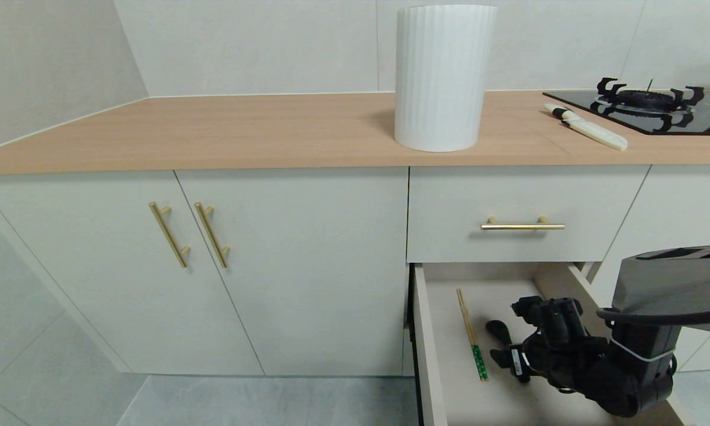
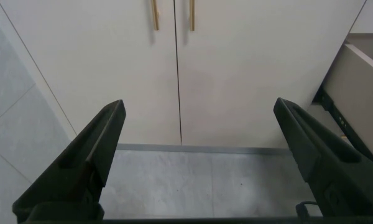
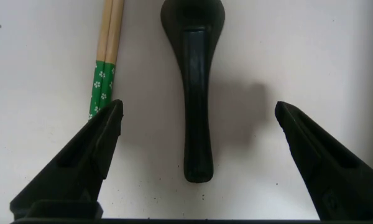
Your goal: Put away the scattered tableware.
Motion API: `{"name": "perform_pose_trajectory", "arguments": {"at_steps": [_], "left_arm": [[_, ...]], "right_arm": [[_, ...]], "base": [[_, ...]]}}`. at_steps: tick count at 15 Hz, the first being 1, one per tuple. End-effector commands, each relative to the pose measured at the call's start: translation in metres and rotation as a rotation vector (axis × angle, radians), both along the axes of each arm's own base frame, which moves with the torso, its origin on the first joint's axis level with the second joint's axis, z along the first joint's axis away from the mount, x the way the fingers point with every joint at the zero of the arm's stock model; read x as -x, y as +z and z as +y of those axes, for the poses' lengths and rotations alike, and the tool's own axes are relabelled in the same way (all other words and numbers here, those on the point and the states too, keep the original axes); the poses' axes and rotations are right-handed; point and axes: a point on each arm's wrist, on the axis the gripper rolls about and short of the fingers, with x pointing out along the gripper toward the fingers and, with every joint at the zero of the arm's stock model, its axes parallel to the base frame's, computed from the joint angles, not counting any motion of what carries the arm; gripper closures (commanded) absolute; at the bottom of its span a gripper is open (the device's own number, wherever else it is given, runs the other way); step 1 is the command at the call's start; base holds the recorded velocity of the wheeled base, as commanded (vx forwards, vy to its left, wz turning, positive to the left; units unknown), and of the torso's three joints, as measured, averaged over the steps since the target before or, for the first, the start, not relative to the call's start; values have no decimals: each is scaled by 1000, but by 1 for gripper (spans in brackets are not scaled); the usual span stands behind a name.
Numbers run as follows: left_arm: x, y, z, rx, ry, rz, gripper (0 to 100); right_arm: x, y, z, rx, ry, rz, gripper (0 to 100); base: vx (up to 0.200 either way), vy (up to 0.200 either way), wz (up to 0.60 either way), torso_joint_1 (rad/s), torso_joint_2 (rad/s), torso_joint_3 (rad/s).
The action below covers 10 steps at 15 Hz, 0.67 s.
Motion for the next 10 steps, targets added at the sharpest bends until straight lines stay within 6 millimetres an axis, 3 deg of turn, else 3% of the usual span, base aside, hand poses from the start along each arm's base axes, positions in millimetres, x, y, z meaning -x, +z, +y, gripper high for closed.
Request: {"name": "perform_pose_trajectory", "arguments": {"at_steps": [1,5,8,9,10], "left_arm": [[0,0,0,1,1,0,0],[0,0,0,1,1,0,0],[0,0,0,1,-1,0,0],[0,0,0,1,1,0,0],[0,0,0,1,1,0,0]], "right_arm": [[3,12,-1,-9,3,-26,0],[17,64,-6,-42,7,-113,0],[50,129,-15,-78,41,-141,0],[54,138,-16,-86,49,-143,0],[67,159,-19,-93,61,-131,0]], "base": [[0,0,0,0,0,0],[0,0,0,0,0,0],[0,0,0,0,0,0],[0,0,0,0,0,0],[0,0,0,0,0,0]]}}
